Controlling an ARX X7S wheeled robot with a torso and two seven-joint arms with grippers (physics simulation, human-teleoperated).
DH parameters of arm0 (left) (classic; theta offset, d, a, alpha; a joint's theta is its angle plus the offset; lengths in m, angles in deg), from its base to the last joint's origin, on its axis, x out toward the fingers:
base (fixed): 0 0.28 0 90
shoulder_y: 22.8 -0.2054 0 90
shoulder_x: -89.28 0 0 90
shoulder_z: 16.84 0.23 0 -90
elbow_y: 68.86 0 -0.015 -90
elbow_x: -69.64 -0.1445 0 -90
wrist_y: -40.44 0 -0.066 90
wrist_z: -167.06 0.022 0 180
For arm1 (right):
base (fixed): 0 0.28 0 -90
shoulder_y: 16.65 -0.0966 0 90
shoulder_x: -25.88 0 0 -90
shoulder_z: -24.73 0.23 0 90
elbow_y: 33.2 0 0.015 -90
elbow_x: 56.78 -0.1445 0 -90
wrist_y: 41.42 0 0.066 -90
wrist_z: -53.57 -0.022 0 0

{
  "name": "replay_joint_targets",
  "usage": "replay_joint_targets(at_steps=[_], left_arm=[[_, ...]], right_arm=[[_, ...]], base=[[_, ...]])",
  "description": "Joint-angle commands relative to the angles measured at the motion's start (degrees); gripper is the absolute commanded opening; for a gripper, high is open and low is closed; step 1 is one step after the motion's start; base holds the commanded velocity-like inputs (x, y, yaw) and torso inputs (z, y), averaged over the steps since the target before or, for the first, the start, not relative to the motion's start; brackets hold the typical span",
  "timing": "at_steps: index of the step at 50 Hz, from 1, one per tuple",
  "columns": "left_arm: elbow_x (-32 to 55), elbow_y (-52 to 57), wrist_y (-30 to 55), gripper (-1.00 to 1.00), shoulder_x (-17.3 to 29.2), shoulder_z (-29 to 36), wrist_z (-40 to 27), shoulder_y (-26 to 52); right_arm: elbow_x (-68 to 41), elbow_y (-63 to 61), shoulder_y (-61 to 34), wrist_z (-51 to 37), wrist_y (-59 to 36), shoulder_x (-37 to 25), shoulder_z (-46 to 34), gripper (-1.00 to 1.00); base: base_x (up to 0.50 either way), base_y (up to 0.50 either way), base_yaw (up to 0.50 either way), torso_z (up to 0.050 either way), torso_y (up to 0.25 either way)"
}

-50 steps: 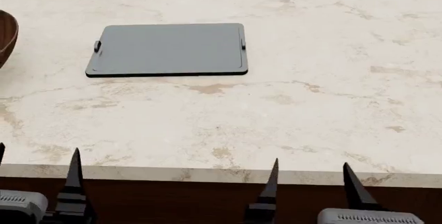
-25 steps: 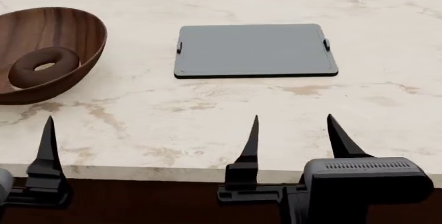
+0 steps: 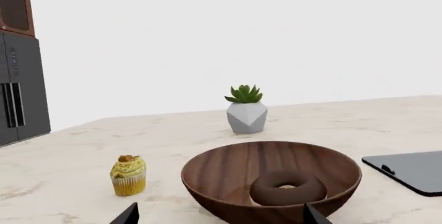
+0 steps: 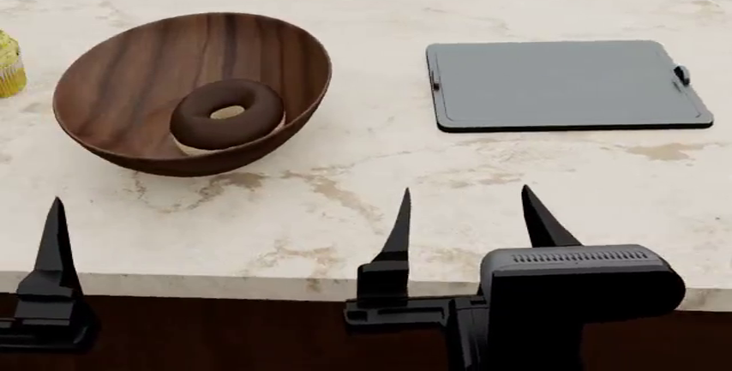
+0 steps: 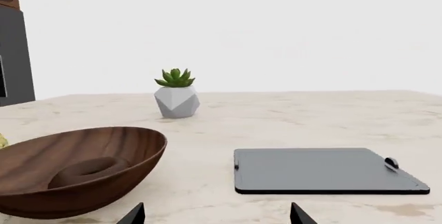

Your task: Pick up the bowl with donut and place it on the tray. Pick up the cupcake and place it on the tray.

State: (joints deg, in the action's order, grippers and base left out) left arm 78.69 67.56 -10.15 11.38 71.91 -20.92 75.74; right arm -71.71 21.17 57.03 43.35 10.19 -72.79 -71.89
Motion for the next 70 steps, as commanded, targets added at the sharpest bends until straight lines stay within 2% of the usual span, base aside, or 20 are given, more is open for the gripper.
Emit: replay_joint_targets(at_steps=[1,3,5,10,35,61,65,66,67,70], left_arm=[[0.59,-0.33,-0.89,1.0,0.12,-0.43,-0.29,-0.62],[0.65,-0.34,-0.9,1.0,0.17,-0.4,-0.36,-0.63],[1.04,-1.58,-4.66,1.0,0.16,-1.53,0.34,-4.15],[1.52,-0.52,-3.92,1.0,0.46,-1.99,0.11,-4.15],[1.07,-1.5,-2.37,1.0,1.43,1.35,-0.57,-1.5],[-0.6,-2.17,-5.95,1.0,1.47,5.44,-1.52,-2.19],[-0.54,-2.62,-5.95,1.0,1.6,5.65,-1.54,-1.81],[-0.66,-2.66,-5.75,1.0,1.6,6.03,-1.6,-1.71],[-1.05,-3.34,-5.63,1.0,1.66,6.72,-1.6,-1.24],[-0.97,-3.37,-5.66,1.0,1.73,6.78,-1.7,-1.23]], right_arm=[[-0.39,0.42,-0.42,-0.54,0.04,-0.16,-0.72,1.0],[-0.48,0.43,-0.43,-0.63,0.07,-0.23,-0.77,1.0],[-2.46,2.32,1.04,1.38,4.06,0.57,0.27,1.0],[-3.36,2.18,1.91,1.55,5.12,0.59,0.62,1.0],[-3.78,-1.45,4.14,-1.0,5.35,-0.65,-0.02,1.0],[-5.74,-4.19,6.2,-0.2,7.38,-2.18,-1.68,1.0],[-5.64,-3.76,6.03,-0.86,6.8,-2.24,-1.71,1.0],[-1.62,-2.54,5.22,-4.52,6.35,-1.86,-1.98,1.0],[-6.56,-2.02,5.29,-4.24,5.16,-0.12,1.09,1.0],[-6.76,-2.05,5.25,-4.38,5.14,-0.27,1.08,1.0]], base=[[0.0,0.5,0.0,0.0,0.0],[0.0,0.5,0.0,0.0,0.0],[0.0,0.5,0.0,0.0,0.0],[0.0,0.5,0.0,0.0,0.0],[0.0,0.5,0.0,0.0,0.0],[0.04,0.49,0.0,0.0,0.0],[0.37,0.36,0.0,0.0,0.0],[0.0,0.0,0.0,0.0,0.0],[0.0,0.0,0.0,0.0,0.0],[0.0,0.0,0.0,0.0,0.0]])
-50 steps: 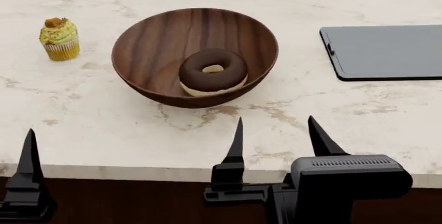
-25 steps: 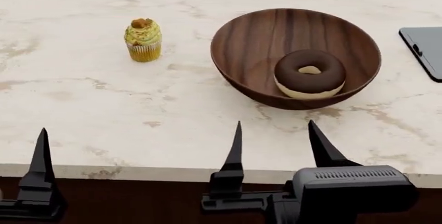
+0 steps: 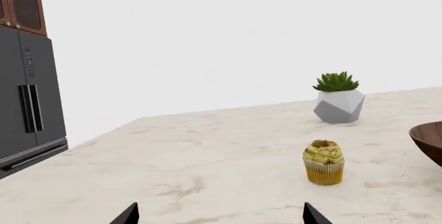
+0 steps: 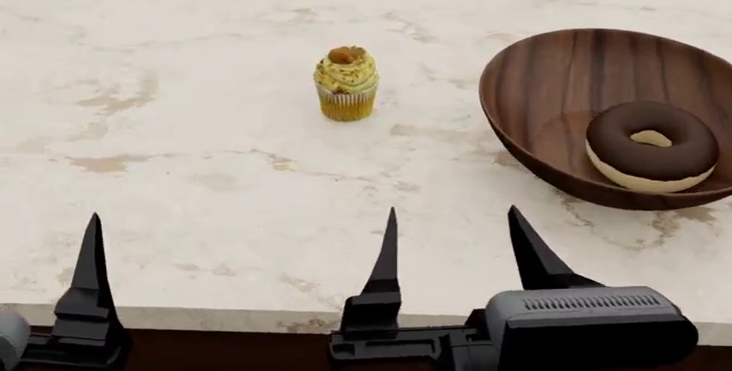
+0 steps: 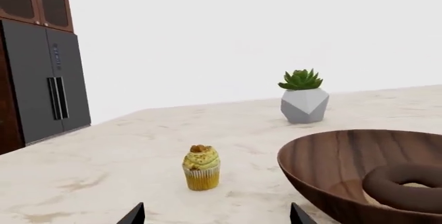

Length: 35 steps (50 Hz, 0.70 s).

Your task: Pick up the bowl with donut and place it on the tray. Pick up the cupcake and place it on the tray.

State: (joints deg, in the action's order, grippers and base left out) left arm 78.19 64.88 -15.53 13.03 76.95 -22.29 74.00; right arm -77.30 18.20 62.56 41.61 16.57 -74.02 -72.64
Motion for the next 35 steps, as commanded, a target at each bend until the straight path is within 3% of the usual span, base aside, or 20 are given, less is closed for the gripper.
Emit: replay_joint_targets(at_steps=[1,11,15,21,22,35], left_arm=[[-0.7,-1.0,0.82,1.0,0.12,2.41,-0.37,1.44],[0.11,-1.36,7.85,1.0,0.24,3.8,-0.18,7.79],[2.48,-3.46,14.17,1.0,-0.6,2.41,0.56,15.05],[2.91,-3.61,14.41,1.0,-0.61,2.29,0.5,15.39],[4.51,-9.28,17.14,1.0,-1.37,1.26,1.71,21.57],[8.3,-13.87,26.91,1.0,-0.72,-3.6,2.17,32.47]], right_arm=[[-0.63,2.57,-0.55,-3.41,-0.99,1.08,2.6,1.0],[-1.71,2.2,-1.06,-4.59,-2.76,-0.35,4.52,1.0],[-2.39,-0.36,-2.69,-6.36,-6.22,-1.37,5.82,1.0],[-2.7,-1.22,-3.19,-7.07,-7.36,-1.88,5.98,1.0],[-4.11,-3.94,-4.93,-8.59,-11.02,-2.67,8.07,1.0],[-8.91,-8.16,-12.47,-13.32,-21.89,-4.39,14.23,1.0]], base=[[0.0,0.0,-0.5,0.0,0.0],[0.0,0.0,-0.5,0.0,0.0],[0.0,0.0,-0.5,0.0,0.0],[0.0,0.0,-0.5,0.0,0.0],[0.0,0.0,-0.5,0.0,0.0],[0.0,0.0,-0.5,0.0,0.0]])
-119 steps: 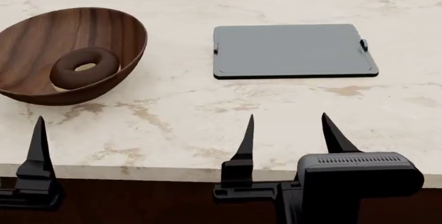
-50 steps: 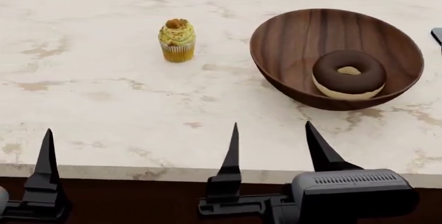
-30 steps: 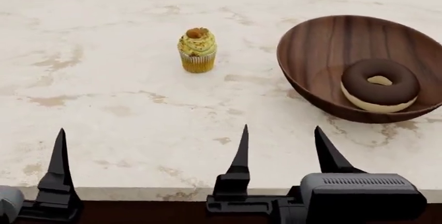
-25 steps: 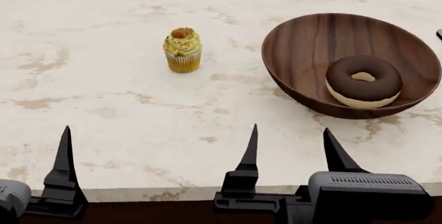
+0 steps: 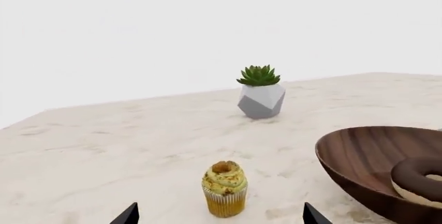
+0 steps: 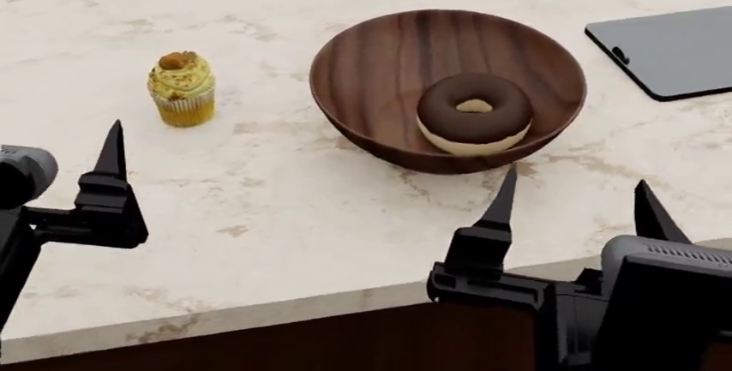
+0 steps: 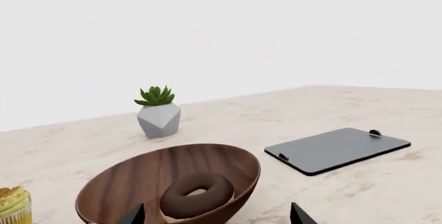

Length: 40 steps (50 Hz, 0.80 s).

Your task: Pick up the bowl with donut and place it on the tray. Pick up the cupcake and place it on the tray.

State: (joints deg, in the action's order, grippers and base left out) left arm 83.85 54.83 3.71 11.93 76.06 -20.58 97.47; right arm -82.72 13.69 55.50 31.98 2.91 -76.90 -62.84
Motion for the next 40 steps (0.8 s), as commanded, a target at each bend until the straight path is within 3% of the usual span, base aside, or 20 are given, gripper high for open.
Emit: replay_joint_targets(at_steps=[1,11,13,19,23,29,40], left_arm=[[2.46,-4.21,8.18,1.0,0.84,-2.39,0.44,9.48],[2.71,-4.95,10.37,1.0,1.87,-3.54,0.03,11.39],[2.89,-4.19,10.66,1.0,2.02,-4.41,-0.18,10.82],[2.83,-4.3,9.01,1.0,2.58,-5.16,0.02,8.56],[2.35,-4.15,8.45,1.0,3.16,-5.27,-0.35,7.62],[2.5,-3.94,8.27,1.0,3.29,-5.57,-0.46,7.13],[2.68,-3.77,7.96,1.0,3.54,-5.54,-0.6,6.34]], right_arm=[[-3.66,-3.9,-6.27,-4.09,-9.31,-1.71,4.22,1.0],[-5.62,-2.45,-11.5,-5.23,-13.34,-1.51,4.2,1.0],[-9.29,1.59,-16.29,-3.95,-18.29,-0.42,3.58,1.0],[-12.65,4.25,-18.13,-2.81,-18.85,1.28,6.7,1.0],[-11.15,5.46,-17.72,-2.08,-16.44,1.39,4.55,1.0],[-10.33,5.11,-16.78,-1.24,-13.53,1.41,3.16,1.0],[-13.4,3.72,-17.41,-1.68,-14.96,1.77,5.21,1.0]], base=[[0.0,0.0,-0.5,0.0,0.0],[0.0,0.0,-0.5,0.0,0.0],[0.0,0.0,-0.5,0.0,0.0],[0.03,-0.01,-0.5,0.0,0.0],[0.21,-0.07,-0.47,0.0,0.0],[0.09,-0.03,-0.02,0.0,0.0],[0.51,-0.03,0.0,0.0,0.0]])
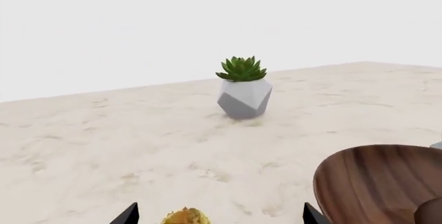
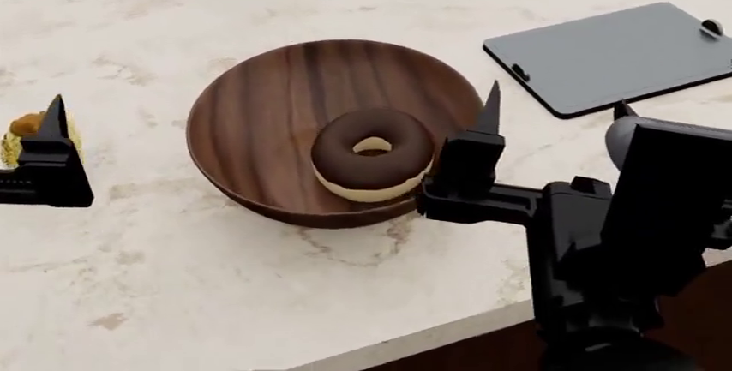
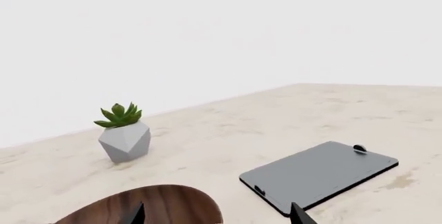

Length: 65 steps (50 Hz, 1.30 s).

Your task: Pick up the bowl with donut and place it on the tray. Pick up the cupcake and place it on the tray.

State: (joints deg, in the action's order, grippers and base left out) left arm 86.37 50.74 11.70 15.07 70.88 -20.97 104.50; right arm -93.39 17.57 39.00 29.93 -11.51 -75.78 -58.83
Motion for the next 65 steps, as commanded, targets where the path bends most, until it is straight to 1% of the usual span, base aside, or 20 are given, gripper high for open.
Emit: replay_joint_targets(at_steps=[1,6,10,13,18,20,26,29,32,34,35,40,45,47,49,50,52,54,58,65], left_arm=[[0.24,0.45,0.03,1.0,0.44,-0.45,-0.19,-0.74],[0.34,0.74,0.09,1.0,0.66,-0.53,-0.28,-0.93],[0.4,0.32,-0.38,1.0,0.79,-0.59,-0.16,-1.07],[0.1,-0.39,-1.25,1.0,0.67,-0.12,-0.27,-1.53],[-0.08,-0.37,-1.14,1.0,0.77,0.6,-0.51,-1.47],[-0.12,-0.61,-1.22,1.0,0.83,0.74,-0.53,-1.29],[-0.1,-0.79,-1.74,1.0,0.77,0.99,-0.6,-1.88],[0.08,-0.25,-1.33,1.0,0.89,0.7,-0.73,-1.99],[0.1,-0.42,-1.7,1.0,1.02,0.52,-0.71,-2.22],[0.14,-0.43,-1.72,1.0,1.04,0.53,-0.74,-2.22],[0.14,-0.5,-1.97,1.0,1.01,0.53,-0.73,-2.37],[0.19,-0.6,-2.27,1.0,1.07,0.57,-0.78,-2.67],[0.12,-1.92,-3.56,1.0,0.95,0.75,-0.58,-3.17],[0.08,-1.98,-3.64,1.0,0.92,0.89,-0.65,-3.26],[0.12,-1.99,-3.66,1.0,0.94,0.91,-0.69,-3.26],[0.05,-2.01,-3.66,1.0,0.85,1.2,-0.78,-3.27],[0.07,-1.94,-3.58,1.0,0.81,1.24,-0.85,-3.27],[-0.22,-2.58,-4.18,1.0,0.91,1.53,-0.9,-3.43],[-0.22,-2.85,-4.54,1.0,0.96,1.49,-0.94,-3.59],[-0.51,-3.55,-4.78,1.0,0.97,2.24,-1.21,-3.09]], right_arm=[[-3.23,-0.28,-1.12,0.34,-1.08,0.66,1.19,1.0],[-4.54,0.34,-1.92,-0.03,-1.57,1.3,2.16,1.0],[-6.29,1.0,-2.74,-0.44,-3.08,1.53,3.31,1.0],[-10.11,5.04,-6.92,-1.76,-8.79,2.09,5.15,1.0],[-12.46,6.9,-10.33,-3.75,-12.01,2.68,7.34,1.0],[-14.91,6.68,-10.19,-3.34,-12.87,3.26,9.13,1.0],[-15.3,6.56,-8.94,-2.77,-11.92,3.2,8.73,1.0],[-15.77,7.36,-9.73,-3.89,-12.98,3.28,9.11,1.0],[-18.7,11.11,-11.92,-6.47,-16.44,4.8,12.67,1.0],[-18.97,11.1,-11.96,-6.69,-16.49,4.74,12.7,1.0],[-20.32,13.66,-13.1,-8.0,-17.95,5.69,14.82,1.0],[-16.82,17.03,-13.98,-11.51,-18.9,3.52,12.89,1.0],[-17.07,18.75,-14.17,-12.19,-19.7,2.37,13.91,1.0],[-18.93,16.79,-13.84,-14.71,-22.41,3.31,15.78,1.0],[-19.15,16.8,-13.83,-14.89,-22.38,3.26,15.76,1.0],[-27.75,13.79,-13.63,-23.35,-29.7,6.66,21.7,1.0],[-39.43,16.2,-12.75,-31.77,-29.73,6.04,21.93,1.0],[-41.73,16.99,-12.23,-32.99,-29.19,4.99,20.96,1.0],[-41.32,18.19,-10.86,-31.39,-27.29,3.67,19.01,1.0],[-34.74,23.64,-10.27,-22.95,-21.15,0.86,14.75,1.0]], base=[[0.55,0.05,0.0,0.0,0.0],[0.48,0.2,0.0,0.0,0.0],[0.0,0.0,0.0,0.0,0.0],[0.0,0.0,0.0,0.0,0.0],[0.0,0.0,0.0,0.0,0.0],[0.0,0.0,0.0,0.0,0.0],[0.3,-0.15,0.0,0.0,0.0],[0.03,-0.01,0.0,0.0,0.005],[0.0,0.0,0.0,0.0,0.0],[0.0,0.0,0.0,0.0,0.0],[0.0,0.0,0.0,0.0,0.0],[0.0,0.0,0.0,0.0,0.0],[0.0,0.0,0.0,0.0,0.0],[0.0,0.0,0.0,0.0,0.0],[0.0,0.0,0.0,0.0,0.0],[0.0,0.0,0.0,0.0,0.0],[0.0,0.0,0.0,0.0,0.0],[0.0,0.0,0.0,0.0,0.0],[0.0,0.0,0.0,0.0,0.0],[0.0,0.0,0.0,0.0,0.0]])
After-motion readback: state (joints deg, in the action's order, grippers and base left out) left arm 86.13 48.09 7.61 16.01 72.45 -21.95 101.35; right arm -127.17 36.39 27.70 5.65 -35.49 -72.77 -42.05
